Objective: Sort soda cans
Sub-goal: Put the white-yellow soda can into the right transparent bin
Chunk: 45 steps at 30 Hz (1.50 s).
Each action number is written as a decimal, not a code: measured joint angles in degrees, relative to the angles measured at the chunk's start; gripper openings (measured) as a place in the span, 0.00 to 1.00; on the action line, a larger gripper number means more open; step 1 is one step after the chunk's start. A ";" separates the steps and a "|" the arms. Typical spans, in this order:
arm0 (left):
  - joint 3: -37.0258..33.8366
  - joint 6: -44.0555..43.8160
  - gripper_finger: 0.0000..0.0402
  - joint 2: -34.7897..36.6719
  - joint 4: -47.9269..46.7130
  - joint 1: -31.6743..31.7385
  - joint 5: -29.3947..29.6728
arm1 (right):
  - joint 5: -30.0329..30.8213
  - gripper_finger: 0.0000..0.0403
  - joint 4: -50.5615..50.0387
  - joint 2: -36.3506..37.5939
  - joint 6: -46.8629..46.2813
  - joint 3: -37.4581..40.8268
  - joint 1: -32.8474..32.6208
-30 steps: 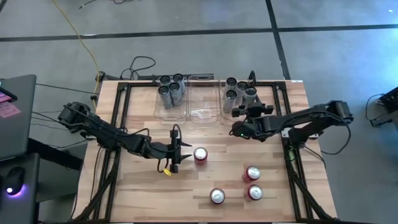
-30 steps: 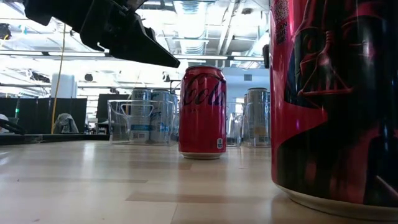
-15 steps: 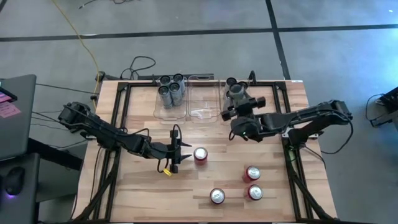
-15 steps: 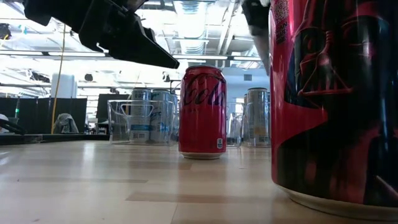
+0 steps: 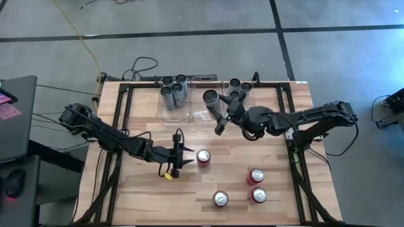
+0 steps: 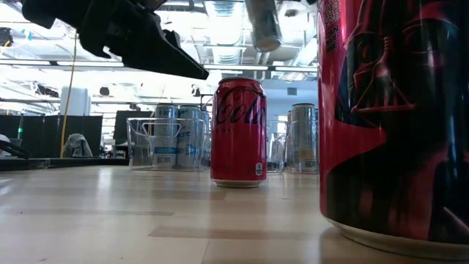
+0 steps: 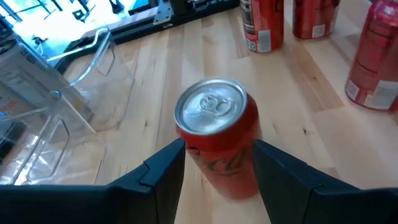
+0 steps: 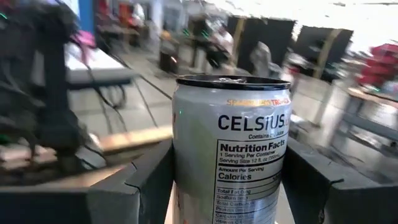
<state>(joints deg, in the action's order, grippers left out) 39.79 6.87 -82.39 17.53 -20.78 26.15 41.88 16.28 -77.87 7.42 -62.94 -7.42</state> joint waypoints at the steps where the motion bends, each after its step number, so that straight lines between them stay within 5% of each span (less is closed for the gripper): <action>1: 0.00 -0.11 0.44 0.00 -0.42 -0.06 0.00 | -1.68 0.63 2.26 -0.02 0.20 0.62 0.47; 9: 0.00 -2.16 0.44 0.00 -2.68 -0.21 -0.09 | -22.23 0.63 8.93 -0.02 0.65 2.24 6.76; 24: -1.77 -6.69 0.44 -0.04 -3.09 -0.32 -0.04 | -23.36 0.63 -6.87 11.15 0.66 4.36 14.08; 35: -1.77 -7.56 0.44 -0.04 -0.95 -0.48 -0.01 | -25.76 0.63 -2.69 30.35 -2.06 25.38 13.74; 45: -1.77 -7.36 0.44 -0.02 0.42 -0.48 0.00 | -23.06 0.63 9.20 39.74 -4.44 42.36 16.41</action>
<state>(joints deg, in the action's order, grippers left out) 38.02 -0.49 -82.41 17.96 -21.26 26.15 18.82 25.48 -38.13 2.97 -20.59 8.99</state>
